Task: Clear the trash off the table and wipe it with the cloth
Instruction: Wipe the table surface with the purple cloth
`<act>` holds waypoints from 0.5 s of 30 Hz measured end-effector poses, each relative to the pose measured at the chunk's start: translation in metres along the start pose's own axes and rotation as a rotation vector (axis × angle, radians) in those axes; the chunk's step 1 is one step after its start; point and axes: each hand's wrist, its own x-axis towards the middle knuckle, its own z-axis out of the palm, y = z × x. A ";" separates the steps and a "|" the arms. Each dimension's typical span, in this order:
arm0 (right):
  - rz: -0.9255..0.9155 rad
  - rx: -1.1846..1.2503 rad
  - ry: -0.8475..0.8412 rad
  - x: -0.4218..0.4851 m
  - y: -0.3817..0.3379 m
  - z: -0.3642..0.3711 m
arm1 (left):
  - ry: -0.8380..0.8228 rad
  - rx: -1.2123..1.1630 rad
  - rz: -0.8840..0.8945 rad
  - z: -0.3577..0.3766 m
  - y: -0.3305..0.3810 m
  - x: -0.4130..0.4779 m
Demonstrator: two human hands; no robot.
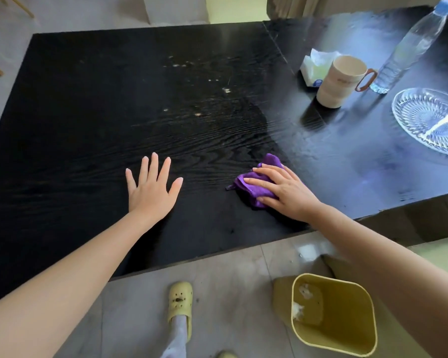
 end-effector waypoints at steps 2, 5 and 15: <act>0.045 -0.008 0.028 0.019 0.011 -0.001 | -0.003 -0.049 -0.008 -0.002 0.002 0.003; 0.098 -0.015 0.037 0.040 0.023 -0.002 | -0.011 -0.069 0.050 -0.004 0.018 0.019; 0.307 -0.001 0.175 0.121 0.054 -0.009 | 0.025 -0.002 0.147 -0.003 0.048 0.088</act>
